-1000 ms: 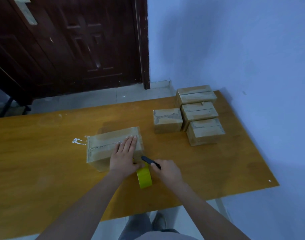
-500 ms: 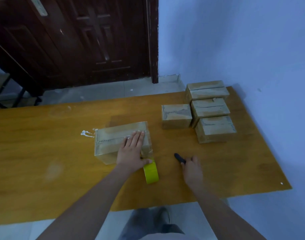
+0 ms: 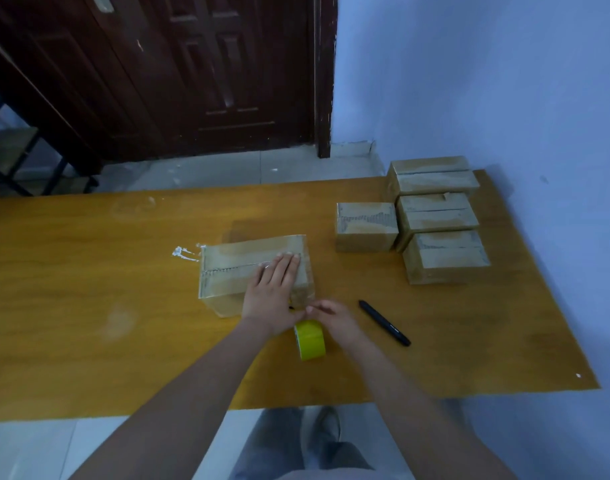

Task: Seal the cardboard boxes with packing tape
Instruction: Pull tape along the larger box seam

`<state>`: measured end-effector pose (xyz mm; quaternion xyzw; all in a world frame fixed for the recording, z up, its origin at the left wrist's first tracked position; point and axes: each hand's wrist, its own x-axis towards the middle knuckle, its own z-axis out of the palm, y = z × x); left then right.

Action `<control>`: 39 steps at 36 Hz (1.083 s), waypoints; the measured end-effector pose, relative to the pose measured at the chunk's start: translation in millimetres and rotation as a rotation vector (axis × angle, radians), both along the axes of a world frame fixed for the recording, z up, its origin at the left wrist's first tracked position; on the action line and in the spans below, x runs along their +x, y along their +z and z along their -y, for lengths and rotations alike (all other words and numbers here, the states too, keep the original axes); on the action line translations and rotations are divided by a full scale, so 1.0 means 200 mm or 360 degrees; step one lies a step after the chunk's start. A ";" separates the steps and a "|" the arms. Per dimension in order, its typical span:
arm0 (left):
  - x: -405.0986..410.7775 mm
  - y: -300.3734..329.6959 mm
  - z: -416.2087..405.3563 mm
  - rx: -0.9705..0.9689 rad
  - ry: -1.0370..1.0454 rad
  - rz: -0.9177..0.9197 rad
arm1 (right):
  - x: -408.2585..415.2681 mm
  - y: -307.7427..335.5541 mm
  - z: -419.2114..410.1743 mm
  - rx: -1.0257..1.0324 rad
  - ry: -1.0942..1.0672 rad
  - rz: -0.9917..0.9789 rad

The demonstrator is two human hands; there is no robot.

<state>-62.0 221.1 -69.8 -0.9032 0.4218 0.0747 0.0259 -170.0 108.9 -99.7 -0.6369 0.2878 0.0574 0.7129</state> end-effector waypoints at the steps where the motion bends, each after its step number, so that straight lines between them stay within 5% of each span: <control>1: 0.00 0.00 0.00 -0.0009 -0.0010 -0.0018 | -0.01 0.00 0.00 -0.0001 0.0004 -0.0005; 7: 0.05 0.00 -0.02 -0.0205 0.0032 -0.0159 | -0.03 -0.04 0.00 -0.0110 -0.0037 0.0097; 30: 0.05 -0.09 -0.01 -0.0318 0.0021 0.0185 | -0.15 -0.07 -0.06 -0.0447 -0.0198 0.0070; 39: 0.09 -0.06 -0.14 -0.0627 -0.0089 -0.0023 | -0.09 -0.04 0.01 -0.0476 -0.0380 -0.0065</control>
